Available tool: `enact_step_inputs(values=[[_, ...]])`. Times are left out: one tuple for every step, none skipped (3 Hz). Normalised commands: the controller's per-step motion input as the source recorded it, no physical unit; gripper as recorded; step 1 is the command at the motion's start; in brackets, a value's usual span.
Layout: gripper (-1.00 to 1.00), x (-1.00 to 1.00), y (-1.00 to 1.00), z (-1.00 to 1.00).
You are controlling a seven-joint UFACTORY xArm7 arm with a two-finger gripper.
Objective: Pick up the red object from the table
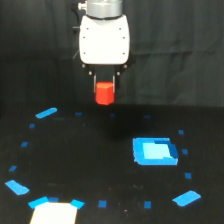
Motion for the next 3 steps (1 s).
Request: enact_step_inputs(values=[[-1.0, -0.39, -0.13, 0.11], [-1.0, -0.04, 0.07, -0.27], [-1.0, 0.31, -0.05, -0.41]])
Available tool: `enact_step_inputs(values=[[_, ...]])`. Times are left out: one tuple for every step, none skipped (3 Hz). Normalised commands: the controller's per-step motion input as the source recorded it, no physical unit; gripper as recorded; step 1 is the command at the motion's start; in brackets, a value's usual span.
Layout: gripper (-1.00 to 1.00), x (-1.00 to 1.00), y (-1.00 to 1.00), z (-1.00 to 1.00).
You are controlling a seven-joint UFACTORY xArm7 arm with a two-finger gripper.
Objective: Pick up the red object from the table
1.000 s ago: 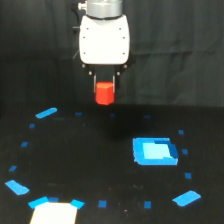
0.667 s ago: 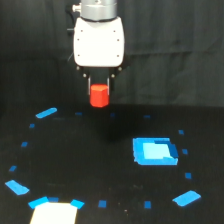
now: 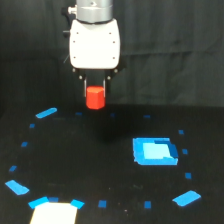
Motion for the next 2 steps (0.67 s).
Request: enact_step_inputs(values=[[-1.0, -0.01, 0.22, 0.06], [-0.87, 0.1, -0.05, 0.4]])
